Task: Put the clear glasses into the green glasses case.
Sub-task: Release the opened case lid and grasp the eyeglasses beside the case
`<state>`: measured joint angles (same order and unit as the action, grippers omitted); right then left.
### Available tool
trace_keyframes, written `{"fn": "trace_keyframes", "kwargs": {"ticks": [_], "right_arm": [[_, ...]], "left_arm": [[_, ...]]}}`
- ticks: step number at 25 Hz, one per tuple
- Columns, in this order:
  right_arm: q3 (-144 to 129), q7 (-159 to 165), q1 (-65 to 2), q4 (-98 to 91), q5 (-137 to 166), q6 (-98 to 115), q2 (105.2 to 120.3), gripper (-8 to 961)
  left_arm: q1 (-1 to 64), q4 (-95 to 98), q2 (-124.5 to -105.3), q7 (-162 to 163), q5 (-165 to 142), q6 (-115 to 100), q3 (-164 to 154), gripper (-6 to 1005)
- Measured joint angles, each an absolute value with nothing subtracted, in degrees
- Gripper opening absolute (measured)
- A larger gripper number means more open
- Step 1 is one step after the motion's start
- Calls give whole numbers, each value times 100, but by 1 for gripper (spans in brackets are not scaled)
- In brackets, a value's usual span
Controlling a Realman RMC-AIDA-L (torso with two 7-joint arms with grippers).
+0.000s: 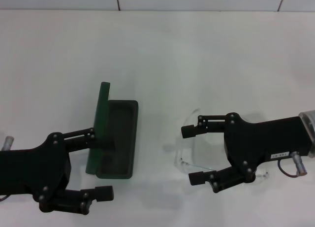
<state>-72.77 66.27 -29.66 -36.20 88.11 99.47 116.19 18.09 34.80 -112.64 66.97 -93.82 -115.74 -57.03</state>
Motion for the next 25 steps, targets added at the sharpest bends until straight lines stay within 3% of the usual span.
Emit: {"fn": "trace_keyframes", "kwargs": {"ticks": [25], "right_arm": [[-7416, 6650, -2763, -3568, 8685, 9922, 11619, 845]], "left_arm": [[1749, 3507, -11294, 6759, -9364, -11592, -5417, 880]]}}
